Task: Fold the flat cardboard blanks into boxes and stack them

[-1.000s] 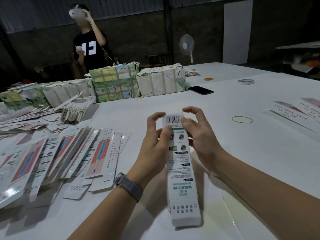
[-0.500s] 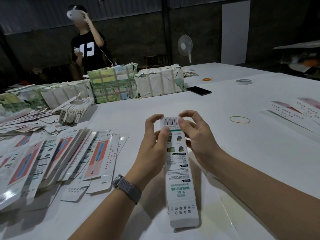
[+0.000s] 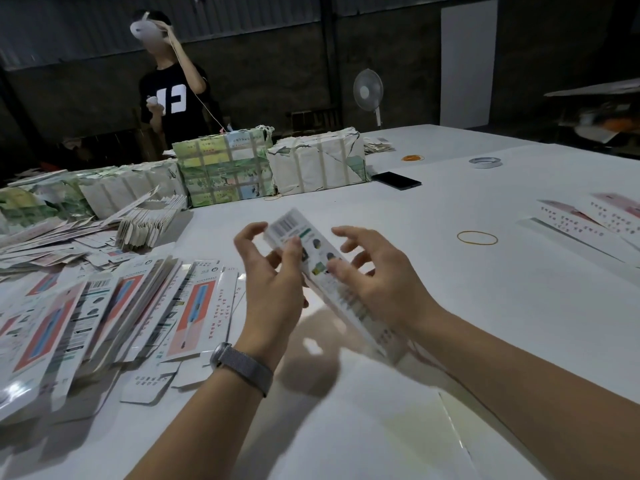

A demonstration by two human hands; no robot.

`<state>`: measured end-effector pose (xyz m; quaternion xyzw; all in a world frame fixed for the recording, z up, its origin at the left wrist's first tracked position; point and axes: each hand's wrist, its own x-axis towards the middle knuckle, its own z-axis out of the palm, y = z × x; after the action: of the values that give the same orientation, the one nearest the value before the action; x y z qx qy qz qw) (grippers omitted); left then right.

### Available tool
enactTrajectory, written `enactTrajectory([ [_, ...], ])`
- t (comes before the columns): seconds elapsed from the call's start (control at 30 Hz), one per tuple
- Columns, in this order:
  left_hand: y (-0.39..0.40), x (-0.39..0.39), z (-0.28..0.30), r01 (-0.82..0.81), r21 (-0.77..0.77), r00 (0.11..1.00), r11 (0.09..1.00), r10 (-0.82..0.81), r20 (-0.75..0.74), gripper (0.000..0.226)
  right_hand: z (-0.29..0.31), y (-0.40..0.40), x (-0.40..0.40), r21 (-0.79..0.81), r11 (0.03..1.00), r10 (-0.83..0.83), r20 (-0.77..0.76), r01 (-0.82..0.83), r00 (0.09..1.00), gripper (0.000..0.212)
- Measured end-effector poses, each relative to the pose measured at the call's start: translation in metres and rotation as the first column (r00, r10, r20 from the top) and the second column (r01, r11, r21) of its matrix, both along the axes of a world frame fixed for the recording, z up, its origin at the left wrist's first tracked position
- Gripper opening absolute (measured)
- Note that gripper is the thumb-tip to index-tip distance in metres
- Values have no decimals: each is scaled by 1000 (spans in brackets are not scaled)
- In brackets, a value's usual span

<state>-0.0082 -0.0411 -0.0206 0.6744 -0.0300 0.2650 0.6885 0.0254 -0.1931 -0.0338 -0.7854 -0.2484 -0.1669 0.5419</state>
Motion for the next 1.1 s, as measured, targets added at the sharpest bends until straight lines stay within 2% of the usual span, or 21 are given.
enactTrajectory([
  [0.07, 5, 3, -1, -52, -62, 998, 997, 50, -25, 23, -3, 1, -4, -314, 943, -40, 223, 110, 974, 59],
  [0.13, 6, 6, -2, -66, -95, 996, 993, 60, -71, 23, -3, 2, -5, -452, 870, -46, 323, 197, 945, 66],
  [0.23, 6, 7, -3, -74, -88, 992, 993, 64, -104, 22, 2, -2, -1, -444, 868, -88, 304, 222, 949, 63],
  [0.37, 0, 7, -5, -50, -37, 988, 998, 43, -151, 20, 23, -27, 15, -315, 900, -245, 205, 301, 947, 65],
  [0.43, -4, 7, -6, -21, 12, 987, 1000, 23, -161, 19, 37, -53, 23, -344, 865, -323, 178, 366, 929, 64],
  [0.53, -5, 6, -8, 19, 66, 992, 998, -11, -124, 18, 52, -111, 31, -529, 691, -470, 190, 493, 862, 58],
  [0.67, -5, 6, -12, 46, 145, 994, 988, -31, -107, 17, 66, -212, 32, -625, 407, -700, 256, 667, 667, 52],
  [0.77, -6, 5, -15, 71, 234, 991, 970, -42, -127, 17, 73, -275, 30, -680, 244, -811, 248, 691, 530, 47],
  [0.87, -10, -2, -13, 129, 348, 987, 928, -85, -139, 33, 72, -308, 29, -760, 136, -850, 240, 636, 468, 41],
  [0.97, -16, -9, -13, 199, 453, 978, 869, -143, -154, 34, 66, -307, 31, -777, 120, -832, 261, 618, 490, 35],
  [1.1, -18, -9, -16, 217, 536, 975, 816, -155, -160, 30, 61, -261, 37, -722, 267, -756, 253, 638, 603, 33],
])
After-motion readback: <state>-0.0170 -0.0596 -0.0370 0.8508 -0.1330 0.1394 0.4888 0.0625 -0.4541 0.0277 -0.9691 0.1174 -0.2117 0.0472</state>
